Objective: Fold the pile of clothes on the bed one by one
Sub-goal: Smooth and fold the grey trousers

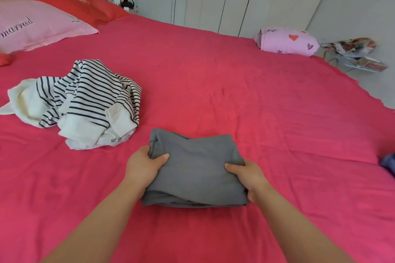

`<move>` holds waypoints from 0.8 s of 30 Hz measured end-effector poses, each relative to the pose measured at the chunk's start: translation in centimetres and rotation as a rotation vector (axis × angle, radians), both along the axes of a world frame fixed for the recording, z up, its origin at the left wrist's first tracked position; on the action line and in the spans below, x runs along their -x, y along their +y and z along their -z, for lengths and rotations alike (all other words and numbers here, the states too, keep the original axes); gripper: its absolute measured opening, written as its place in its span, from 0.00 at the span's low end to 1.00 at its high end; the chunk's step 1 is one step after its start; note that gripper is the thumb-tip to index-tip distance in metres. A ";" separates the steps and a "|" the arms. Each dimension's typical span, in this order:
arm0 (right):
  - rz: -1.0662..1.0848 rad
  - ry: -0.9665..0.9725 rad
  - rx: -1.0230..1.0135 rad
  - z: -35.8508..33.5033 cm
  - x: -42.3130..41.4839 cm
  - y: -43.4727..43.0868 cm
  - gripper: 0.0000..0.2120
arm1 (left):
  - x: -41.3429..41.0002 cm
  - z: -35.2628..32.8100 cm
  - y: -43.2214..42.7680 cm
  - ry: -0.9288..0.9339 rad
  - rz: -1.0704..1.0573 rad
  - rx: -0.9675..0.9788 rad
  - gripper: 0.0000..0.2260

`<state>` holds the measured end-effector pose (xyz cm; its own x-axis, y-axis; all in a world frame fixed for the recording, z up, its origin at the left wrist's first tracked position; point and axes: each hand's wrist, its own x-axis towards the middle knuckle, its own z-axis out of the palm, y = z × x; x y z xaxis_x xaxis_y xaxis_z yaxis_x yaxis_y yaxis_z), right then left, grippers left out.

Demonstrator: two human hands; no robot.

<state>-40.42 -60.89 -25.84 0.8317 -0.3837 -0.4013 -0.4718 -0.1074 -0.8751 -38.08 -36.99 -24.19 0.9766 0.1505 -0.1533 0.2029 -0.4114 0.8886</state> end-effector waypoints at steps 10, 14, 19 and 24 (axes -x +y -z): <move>0.099 -0.050 0.239 -6.5 5.5 -14.2 0.05 | 2.2 -2.7 -14.5 0.003 0.217 0.241 0.05; 0.160 -0.062 0.353 -8.6 9.2 -22.2 0.09 | 3.9 -3.2 -23.2 0.045 0.346 0.305 0.11; 0.289 -0.069 0.455 -11.0 14.5 -33.2 0.06 | 6.2 -4.1 -35.1 0.027 0.438 0.429 0.08; 0.408 -0.096 0.490 -14.7 18.7 -43.1 0.07 | 8.2 -6.3 -46.0 -0.034 0.570 0.563 0.10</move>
